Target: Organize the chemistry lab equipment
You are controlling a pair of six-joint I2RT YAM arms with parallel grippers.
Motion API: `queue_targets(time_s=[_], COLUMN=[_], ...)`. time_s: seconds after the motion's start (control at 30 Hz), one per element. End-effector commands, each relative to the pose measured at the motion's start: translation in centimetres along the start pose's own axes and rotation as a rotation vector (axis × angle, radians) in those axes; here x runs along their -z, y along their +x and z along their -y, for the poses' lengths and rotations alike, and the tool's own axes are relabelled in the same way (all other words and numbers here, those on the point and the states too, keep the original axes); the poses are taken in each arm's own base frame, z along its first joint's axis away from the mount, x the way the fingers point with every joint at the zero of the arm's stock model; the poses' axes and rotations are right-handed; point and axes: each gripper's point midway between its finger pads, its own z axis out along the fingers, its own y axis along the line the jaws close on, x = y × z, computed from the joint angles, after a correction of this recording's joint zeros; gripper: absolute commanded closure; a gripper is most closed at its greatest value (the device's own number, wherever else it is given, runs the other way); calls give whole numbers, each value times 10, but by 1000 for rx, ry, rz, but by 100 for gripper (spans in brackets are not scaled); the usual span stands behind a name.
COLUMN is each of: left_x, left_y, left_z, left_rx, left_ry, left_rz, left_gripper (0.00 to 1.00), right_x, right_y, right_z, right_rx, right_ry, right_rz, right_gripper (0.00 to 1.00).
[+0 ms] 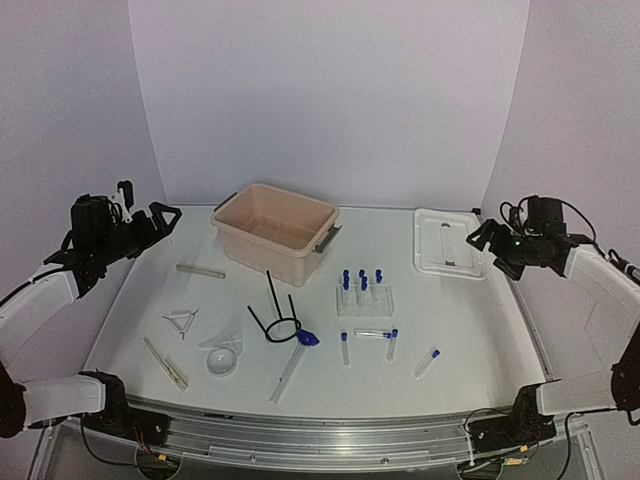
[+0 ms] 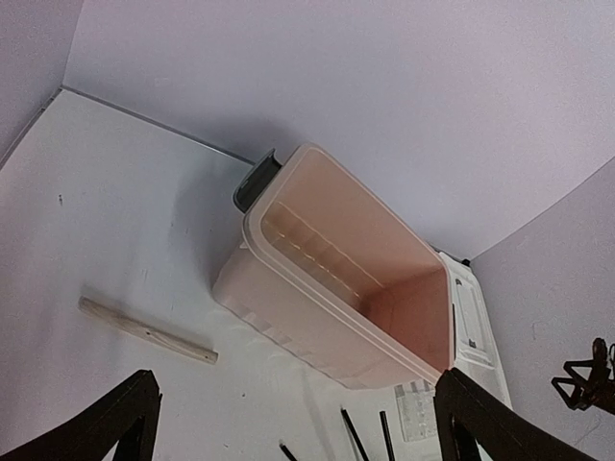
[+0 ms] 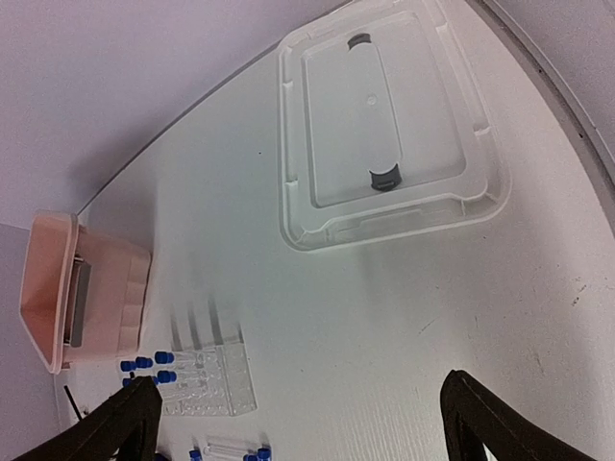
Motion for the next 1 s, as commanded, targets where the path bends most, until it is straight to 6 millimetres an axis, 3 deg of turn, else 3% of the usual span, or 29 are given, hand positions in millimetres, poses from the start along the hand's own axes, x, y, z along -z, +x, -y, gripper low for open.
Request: queue_targets(time_s=[0.0,0.17,0.27,0.33,0.57,0.77,0.97], left_x=[4,-2,-7,-11,-17,-18,-17], left_y=[-13,1,10,17,33,35,36], left_z=[22,22,20,20,3,-7,-14], left_rx=[-50,-51,-27,-16,7,8,2], left_ry=[93,123,135,155,97,54,23], left_rz=[21,-33,-65,-93,-137,-126,-112], left_gripper=[0,0,0,0,0,0,0], right_x=[10,1,-8,-14,-12,-20,-27], right_y=[6,29,51,72,158,204,231], right_z=[-19,-31,-32,-23,14,25,34], right_rx=[55,-35,-36,-17,-119,-162,-157], right_ry=[-99,-174,-107,32,417,536,622], right_rz=[-28,-187,-260,-311,-472,-581,-645], right_gripper=[2,2,2,4,22,37,54])
